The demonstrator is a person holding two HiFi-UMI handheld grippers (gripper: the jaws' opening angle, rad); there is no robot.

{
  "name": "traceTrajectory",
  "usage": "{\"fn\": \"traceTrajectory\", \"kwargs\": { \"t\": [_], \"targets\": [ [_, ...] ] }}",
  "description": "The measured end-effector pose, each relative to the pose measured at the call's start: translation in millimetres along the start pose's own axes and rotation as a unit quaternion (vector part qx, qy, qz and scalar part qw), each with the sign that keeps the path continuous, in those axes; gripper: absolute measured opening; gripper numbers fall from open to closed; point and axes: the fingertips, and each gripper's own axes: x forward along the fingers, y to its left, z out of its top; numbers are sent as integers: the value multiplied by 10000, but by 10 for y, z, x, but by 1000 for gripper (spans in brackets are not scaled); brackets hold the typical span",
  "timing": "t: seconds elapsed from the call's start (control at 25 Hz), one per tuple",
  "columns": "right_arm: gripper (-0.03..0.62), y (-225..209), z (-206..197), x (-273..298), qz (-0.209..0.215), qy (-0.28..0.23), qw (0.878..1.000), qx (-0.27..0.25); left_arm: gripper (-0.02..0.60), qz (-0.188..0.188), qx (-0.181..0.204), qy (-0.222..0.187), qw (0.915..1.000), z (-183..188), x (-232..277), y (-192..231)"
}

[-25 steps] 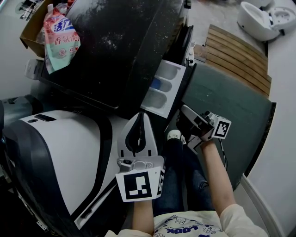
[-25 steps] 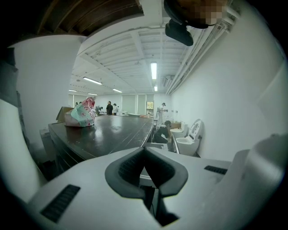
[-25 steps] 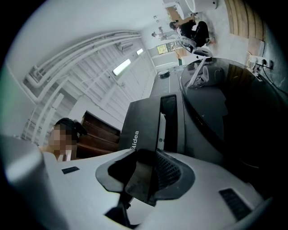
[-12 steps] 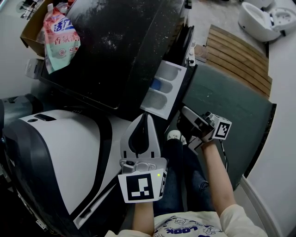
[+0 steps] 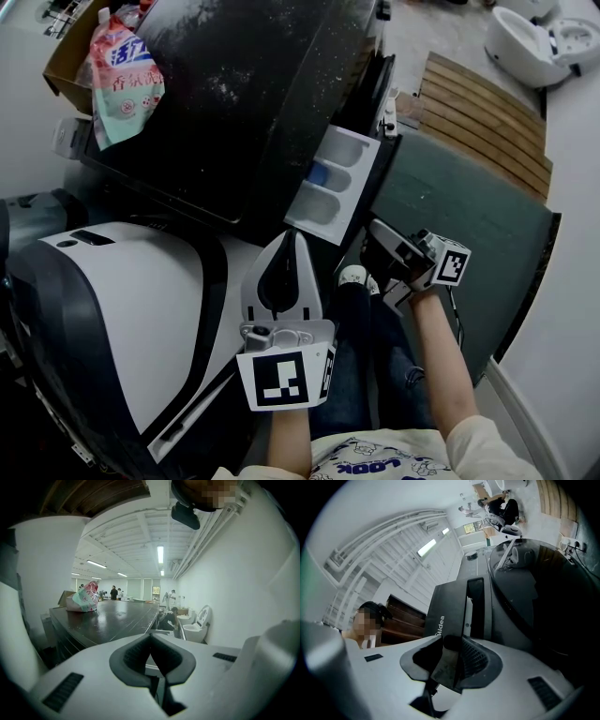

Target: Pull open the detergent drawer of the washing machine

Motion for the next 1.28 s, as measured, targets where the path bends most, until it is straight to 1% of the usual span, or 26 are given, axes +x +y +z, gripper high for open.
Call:
{"fn": "traceTrajectory", "kwargs": {
  "t": [0.16, 0.24, 0.44, 0.6, 0.68, 0.76, 0.88, 1.28],
  "targets": [
    [137, -4, 22, -15, 8, -65, 10000, -25, 14, -17, 8, 6, 10000, -1, 1, -13],
    [199, 19, 54, -11, 0, -145, 9999, -17, 14, -11, 7, -3, 10000, 2, 0, -9],
    [209, 34, 94, -13, 9, -220, 9998, -19, 14, 13, -7, 20, 10000, -14, 0, -13],
    [221, 29, 163, -17, 33, -388, 9992, 53, 14, -7, -13, 37, 10000, -28, -2, -44],
    [216, 21, 183, -13, 31, -426, 9990, 131, 14, -15, -11, 53, 10000, -43, -8, -62],
    [186, 9, 180, -14, -12, -402, 9991, 158, 14, -16, -9, 70, 10000, -58, -14, -77],
    [161, 17, 158, -53, 26, -361, 9991, 216, 14, 6, -32, 94, 10000, -77, -19, -83],
    [158, 127, 222, -376, 76, -451, 9988, 199, 14, -3, -29, 102, 9999, -88, -8, -162]
  ]
}}
